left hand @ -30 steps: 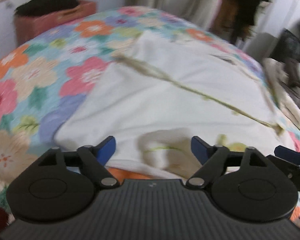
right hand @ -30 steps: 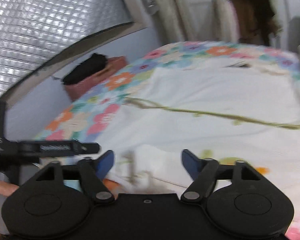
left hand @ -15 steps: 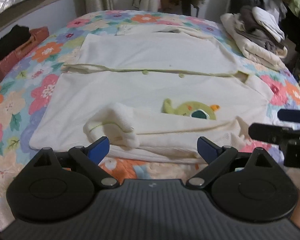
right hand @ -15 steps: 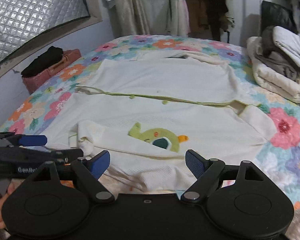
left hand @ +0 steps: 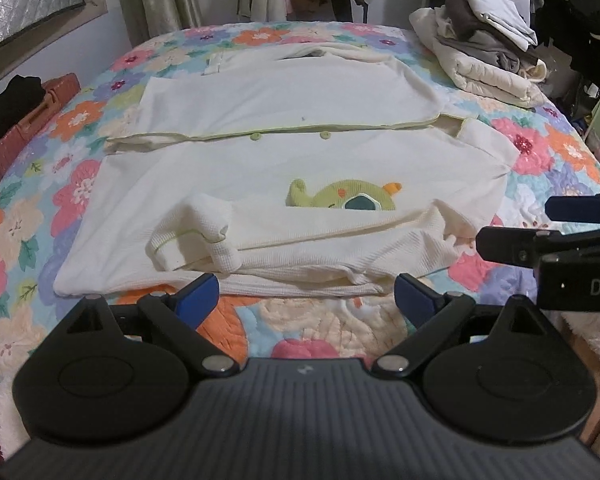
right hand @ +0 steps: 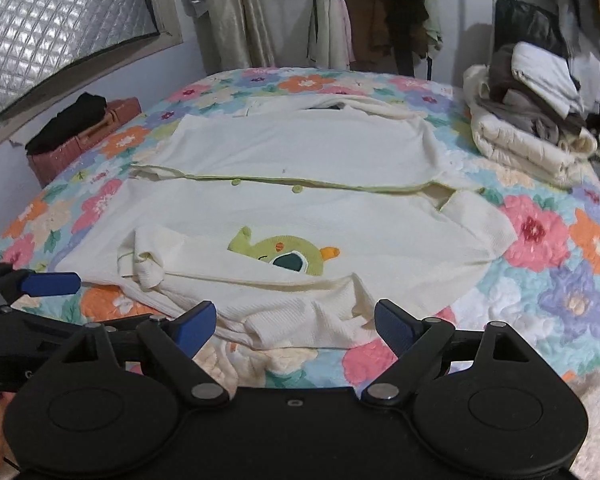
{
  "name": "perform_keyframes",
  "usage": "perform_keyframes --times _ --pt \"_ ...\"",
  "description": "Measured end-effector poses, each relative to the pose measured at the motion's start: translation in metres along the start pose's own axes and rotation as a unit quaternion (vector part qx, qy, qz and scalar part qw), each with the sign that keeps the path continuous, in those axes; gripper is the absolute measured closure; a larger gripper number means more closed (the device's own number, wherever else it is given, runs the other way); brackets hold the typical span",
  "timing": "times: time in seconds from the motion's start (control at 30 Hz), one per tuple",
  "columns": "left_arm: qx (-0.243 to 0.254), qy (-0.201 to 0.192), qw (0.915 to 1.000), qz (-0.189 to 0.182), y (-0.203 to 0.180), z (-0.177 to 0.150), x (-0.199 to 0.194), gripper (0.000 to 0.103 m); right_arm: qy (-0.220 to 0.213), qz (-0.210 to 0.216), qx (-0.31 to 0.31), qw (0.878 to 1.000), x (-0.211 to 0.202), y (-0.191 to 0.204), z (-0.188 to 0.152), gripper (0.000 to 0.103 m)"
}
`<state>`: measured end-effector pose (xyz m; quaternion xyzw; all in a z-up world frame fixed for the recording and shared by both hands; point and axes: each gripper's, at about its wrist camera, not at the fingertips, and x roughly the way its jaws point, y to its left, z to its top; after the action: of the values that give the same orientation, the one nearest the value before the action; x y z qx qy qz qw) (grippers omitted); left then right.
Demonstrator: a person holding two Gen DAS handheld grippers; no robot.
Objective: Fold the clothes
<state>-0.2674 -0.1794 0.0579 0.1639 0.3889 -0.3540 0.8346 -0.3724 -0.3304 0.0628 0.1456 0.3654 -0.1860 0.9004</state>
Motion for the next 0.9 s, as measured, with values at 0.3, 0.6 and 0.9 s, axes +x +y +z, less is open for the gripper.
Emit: perform_keyframes --times 0.3,0.6,0.9 --pt "-0.046 0.012 0.9986 -0.024 0.006 -0.009 0.007 0.000 -0.003 0.001 0.000 1.000 0.000 0.001 -0.003 0.000" --pt "-0.061 0.042 0.9970 -0.024 0.005 -0.015 0.026 0.000 -0.026 -0.031 0.006 0.999 0.006 -0.003 -0.003 0.000" --pt "-0.054 0.044 0.9976 -0.004 0.003 -0.016 0.027 0.000 -0.020 -0.039 0.010 0.999 0.012 -0.006 -0.004 0.000"
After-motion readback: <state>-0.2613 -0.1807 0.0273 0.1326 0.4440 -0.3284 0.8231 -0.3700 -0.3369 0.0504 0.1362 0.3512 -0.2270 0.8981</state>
